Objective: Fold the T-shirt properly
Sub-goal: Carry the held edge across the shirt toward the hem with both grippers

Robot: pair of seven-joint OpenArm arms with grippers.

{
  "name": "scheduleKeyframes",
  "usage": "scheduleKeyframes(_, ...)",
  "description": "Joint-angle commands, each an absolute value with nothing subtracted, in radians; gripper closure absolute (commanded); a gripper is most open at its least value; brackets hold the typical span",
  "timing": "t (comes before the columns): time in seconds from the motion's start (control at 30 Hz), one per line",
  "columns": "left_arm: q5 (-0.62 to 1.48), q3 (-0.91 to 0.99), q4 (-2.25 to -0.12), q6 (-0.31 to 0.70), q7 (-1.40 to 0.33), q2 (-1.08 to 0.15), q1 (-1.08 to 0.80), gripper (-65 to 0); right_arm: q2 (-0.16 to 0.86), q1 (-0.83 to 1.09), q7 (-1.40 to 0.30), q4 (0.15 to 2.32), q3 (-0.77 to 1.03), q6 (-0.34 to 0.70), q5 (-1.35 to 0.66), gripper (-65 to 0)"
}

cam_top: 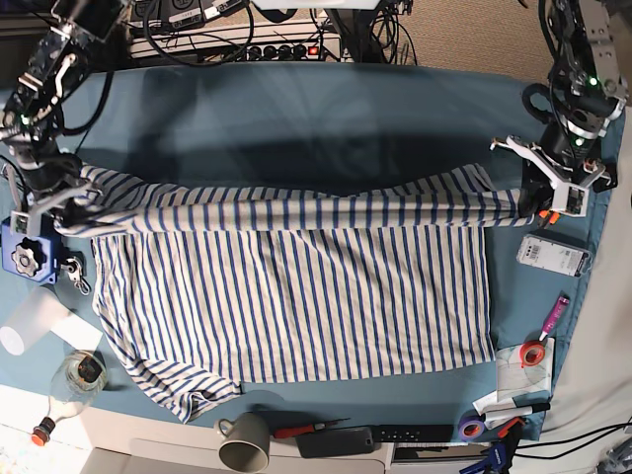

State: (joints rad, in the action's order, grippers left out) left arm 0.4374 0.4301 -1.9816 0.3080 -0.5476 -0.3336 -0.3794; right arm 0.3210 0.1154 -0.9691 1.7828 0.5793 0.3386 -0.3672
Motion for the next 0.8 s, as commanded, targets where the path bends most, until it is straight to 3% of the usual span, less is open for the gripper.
scheduleKeyframes(0.0,0.422,0.44,-1.981,0.279,-0.522,-0.35,-0.36,0.0,0.347,0.086,-0.937,1.774,0.577,0.317,-0.329,0.0)
scheduleKeyframes(0.47,0.449,0.434,-1.924,0.282,-0.52,-0.349,-0.225,0.0,0.346,-0.176,-0.943,1.512,0.516,0.319,-0.312,0.0)
scheduleKeyframes(0.77,0.357,0.258,-1.69,0.281,-0.5,-0.349,-0.051,0.0,0.346,-0.253,-0.941,1.402,0.516,0.34,-0.286,0.0)
